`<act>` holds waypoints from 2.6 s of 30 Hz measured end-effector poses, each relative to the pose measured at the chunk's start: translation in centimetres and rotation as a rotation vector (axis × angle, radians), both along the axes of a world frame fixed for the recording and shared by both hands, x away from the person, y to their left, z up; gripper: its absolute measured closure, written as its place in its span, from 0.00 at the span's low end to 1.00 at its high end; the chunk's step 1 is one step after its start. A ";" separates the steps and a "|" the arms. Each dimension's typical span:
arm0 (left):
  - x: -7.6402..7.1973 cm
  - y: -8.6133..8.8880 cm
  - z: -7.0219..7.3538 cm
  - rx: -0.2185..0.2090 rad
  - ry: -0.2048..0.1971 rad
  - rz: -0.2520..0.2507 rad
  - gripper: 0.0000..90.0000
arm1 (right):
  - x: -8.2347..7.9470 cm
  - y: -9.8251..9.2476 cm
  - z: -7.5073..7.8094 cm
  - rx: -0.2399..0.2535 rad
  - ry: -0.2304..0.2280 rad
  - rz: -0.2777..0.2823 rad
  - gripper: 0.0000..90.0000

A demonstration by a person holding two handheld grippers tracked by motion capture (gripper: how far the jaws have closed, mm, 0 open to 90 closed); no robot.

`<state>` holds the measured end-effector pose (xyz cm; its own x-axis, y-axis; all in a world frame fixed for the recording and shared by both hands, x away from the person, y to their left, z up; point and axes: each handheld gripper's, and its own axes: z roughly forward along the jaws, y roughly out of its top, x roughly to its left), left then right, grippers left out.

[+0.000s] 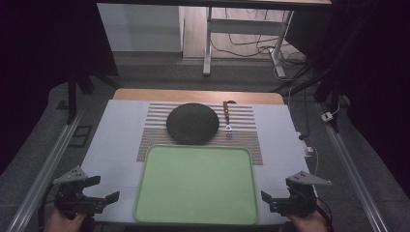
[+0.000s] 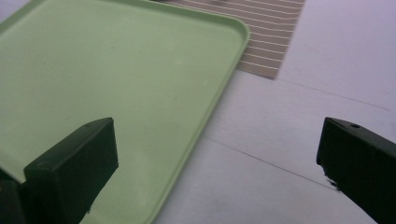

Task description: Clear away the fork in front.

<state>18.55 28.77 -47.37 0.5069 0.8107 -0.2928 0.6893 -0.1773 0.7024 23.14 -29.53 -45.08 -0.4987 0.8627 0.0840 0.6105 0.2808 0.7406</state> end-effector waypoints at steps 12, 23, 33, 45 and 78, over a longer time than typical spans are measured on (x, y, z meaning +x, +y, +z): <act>0.0 -0.2 0.0 0.013 -0.002 -0.011 0.00 | 0.2 0.2 -0.1 -0.006 0.021 0.026 0.00; 0.0 -0.3 0.0 0.028 0.001 -0.014 0.00 | 0.3 0.8 -0.2 -0.055 0.033 0.065 0.00; 0.0 -0.3 0.0 0.025 0.004 -0.011 0.00 | 0.8 2.2 -0.3 -0.115 0.032 0.164 0.00; 0.1 -0.3 0.0 0.023 0.010 -0.007 0.00 | 1.5 4.9 -0.6 -0.228 0.044 0.253 0.01; 0.2 -0.2 -0.1 0.019 0.024 -0.005 0.00 | 5.1 12.0 -2.7 -0.590 -0.059 0.422 0.01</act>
<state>18.77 28.59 -47.49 0.5045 0.8134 -0.2897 0.7046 -0.1940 0.6826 28.26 -17.50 -47.78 -0.7885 0.4890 -0.3731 0.3256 0.8465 0.4213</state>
